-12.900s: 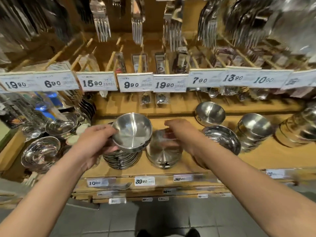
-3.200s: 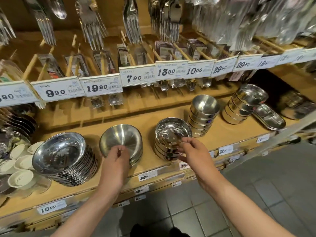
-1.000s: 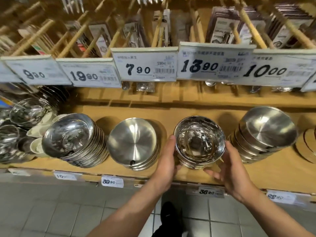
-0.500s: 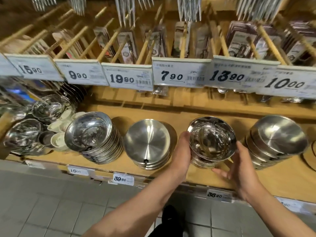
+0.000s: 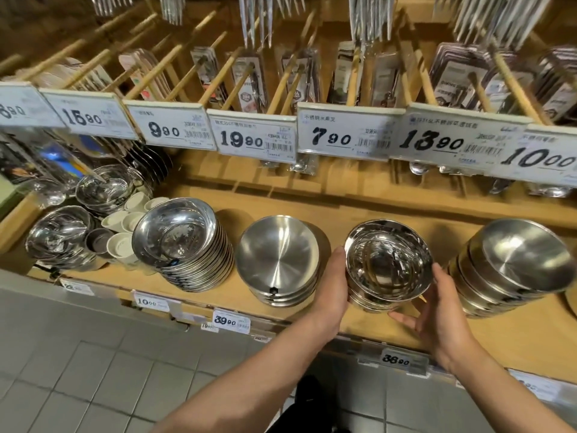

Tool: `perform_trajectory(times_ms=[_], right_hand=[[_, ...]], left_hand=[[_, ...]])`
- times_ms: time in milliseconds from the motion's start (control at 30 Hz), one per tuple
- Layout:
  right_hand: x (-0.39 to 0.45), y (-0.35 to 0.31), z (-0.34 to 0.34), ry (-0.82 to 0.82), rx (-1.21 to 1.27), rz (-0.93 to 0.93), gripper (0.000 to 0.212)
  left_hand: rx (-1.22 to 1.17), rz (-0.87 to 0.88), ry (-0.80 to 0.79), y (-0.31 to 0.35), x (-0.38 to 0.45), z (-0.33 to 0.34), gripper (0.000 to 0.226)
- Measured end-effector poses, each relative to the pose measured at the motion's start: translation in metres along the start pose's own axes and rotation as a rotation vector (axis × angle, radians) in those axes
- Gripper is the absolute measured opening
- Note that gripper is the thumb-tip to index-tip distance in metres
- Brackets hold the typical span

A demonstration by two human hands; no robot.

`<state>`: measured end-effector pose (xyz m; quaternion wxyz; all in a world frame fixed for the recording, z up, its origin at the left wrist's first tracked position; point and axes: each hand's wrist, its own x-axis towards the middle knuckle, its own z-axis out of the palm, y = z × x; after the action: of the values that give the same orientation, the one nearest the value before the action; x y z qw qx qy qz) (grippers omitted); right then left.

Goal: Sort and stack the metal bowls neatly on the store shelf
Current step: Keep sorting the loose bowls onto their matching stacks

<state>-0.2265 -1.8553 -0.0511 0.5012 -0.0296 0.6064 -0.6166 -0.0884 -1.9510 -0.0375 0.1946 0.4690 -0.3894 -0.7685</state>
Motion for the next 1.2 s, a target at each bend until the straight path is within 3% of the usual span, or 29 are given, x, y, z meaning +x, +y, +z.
perform_trajectory(times_ms=[167, 333, 467, 567, 867, 967, 1100, 1200], right_hand=[[-0.01, -0.002, -0.002, -0.051, -0.037, -0.019, 0.03], [-0.04, 0.02, -0.01, -0.032, -0.022, 0.01, 0.034], [-0.066, 0.054, -0.005, -0.067, -0.14, 0.127, 0.036], [-0.083, 0.068, 0.01, -0.185, -0.248, 0.186, 0.047], [-0.105, 0.072, 0.112, -0.506, -0.445, 0.082, 0.042], [-0.099, 0.088, 0.164, -0.548, -0.415, 0.07, 0.029], [-0.08, 0.114, 0.234, -0.429, -0.34, 0.107, 0.065], [-0.067, 0.13, 0.273, -0.36, -0.282, 0.1, 0.068]], left_hand=[[0.014, 0.01, 0.007, 0.002, -0.019, -0.006, 0.032], [0.139, 0.058, 0.153, -0.016, -0.062, -0.016, 0.025], [0.101, 0.045, 0.259, -0.033, -0.097, -0.047, 0.028], [0.02, 0.042, 0.364, -0.038, -0.117, -0.085, 0.024], [-0.181, 0.15, 0.605, -0.001, -0.127, -0.214, 0.018], [-0.186, 0.19, 0.605, 0.018, -0.115, -0.255, 0.023], [-0.13, 0.19, 0.488, 0.037, -0.094, -0.299, 0.031], [-0.076, 0.14, 0.408, 0.044, -0.075, -0.323, 0.027]])
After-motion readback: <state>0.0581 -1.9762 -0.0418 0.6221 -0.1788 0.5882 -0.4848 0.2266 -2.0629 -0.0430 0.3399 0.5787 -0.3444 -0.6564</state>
